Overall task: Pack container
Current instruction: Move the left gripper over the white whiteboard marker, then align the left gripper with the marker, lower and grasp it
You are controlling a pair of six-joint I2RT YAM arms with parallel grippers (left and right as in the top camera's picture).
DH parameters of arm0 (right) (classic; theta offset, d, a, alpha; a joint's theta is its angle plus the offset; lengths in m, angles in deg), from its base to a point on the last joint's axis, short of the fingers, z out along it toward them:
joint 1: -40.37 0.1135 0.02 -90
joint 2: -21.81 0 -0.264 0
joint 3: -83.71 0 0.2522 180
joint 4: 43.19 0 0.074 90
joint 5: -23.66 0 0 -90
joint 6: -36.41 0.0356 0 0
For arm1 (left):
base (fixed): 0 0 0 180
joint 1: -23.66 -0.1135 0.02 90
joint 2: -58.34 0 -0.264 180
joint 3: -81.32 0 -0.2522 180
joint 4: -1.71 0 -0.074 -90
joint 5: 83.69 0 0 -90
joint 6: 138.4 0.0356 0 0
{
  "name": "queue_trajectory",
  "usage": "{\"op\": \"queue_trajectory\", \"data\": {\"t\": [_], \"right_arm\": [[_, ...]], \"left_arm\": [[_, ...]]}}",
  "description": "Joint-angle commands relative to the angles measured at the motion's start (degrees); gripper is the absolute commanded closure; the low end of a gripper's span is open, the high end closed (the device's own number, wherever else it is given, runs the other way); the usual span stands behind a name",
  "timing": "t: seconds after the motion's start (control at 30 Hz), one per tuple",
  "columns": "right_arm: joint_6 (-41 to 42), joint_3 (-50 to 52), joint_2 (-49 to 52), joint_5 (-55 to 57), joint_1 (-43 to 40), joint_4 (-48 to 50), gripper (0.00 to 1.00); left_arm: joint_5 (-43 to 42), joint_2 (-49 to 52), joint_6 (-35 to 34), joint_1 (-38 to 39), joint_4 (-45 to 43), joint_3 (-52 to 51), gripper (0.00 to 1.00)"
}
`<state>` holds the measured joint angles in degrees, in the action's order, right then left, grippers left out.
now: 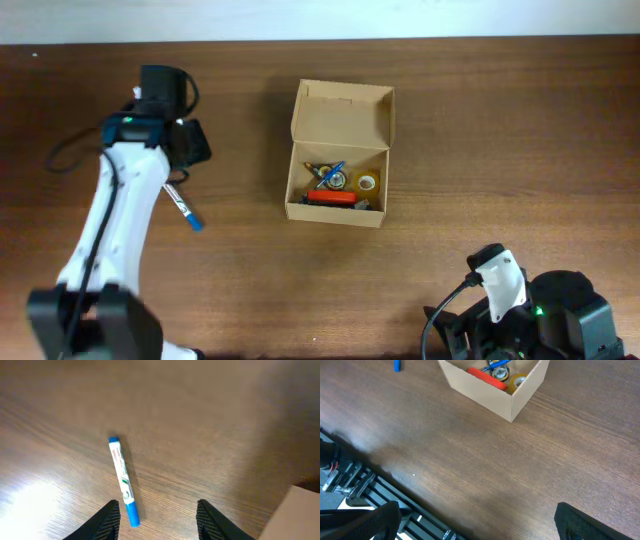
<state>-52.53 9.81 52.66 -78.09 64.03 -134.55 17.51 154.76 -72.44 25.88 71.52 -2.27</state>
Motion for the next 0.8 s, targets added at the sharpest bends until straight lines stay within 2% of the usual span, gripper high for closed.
{"op": "queue_trajectory", "data": {"t": [0.0,0.6,0.77], "right_arm": [[-0.39,-0.07,-0.15,-0.55,-0.07,0.22,0.01],[-0.39,-0.07,-0.15,-0.55,-0.07,0.22,0.01],[-0.39,-0.07,-0.15,-0.55,-0.07,0.22,0.01]], "left_arm": [[1.22,3.89,-6.51,-0.42,-1.05,-1.64,0.52],[-3.89,4.15,-6.34,-2.89,-19.02,-19.71,0.52],[-3.89,1.38,-6.40,-3.21,-19.96,-22.84,0.52]]}}
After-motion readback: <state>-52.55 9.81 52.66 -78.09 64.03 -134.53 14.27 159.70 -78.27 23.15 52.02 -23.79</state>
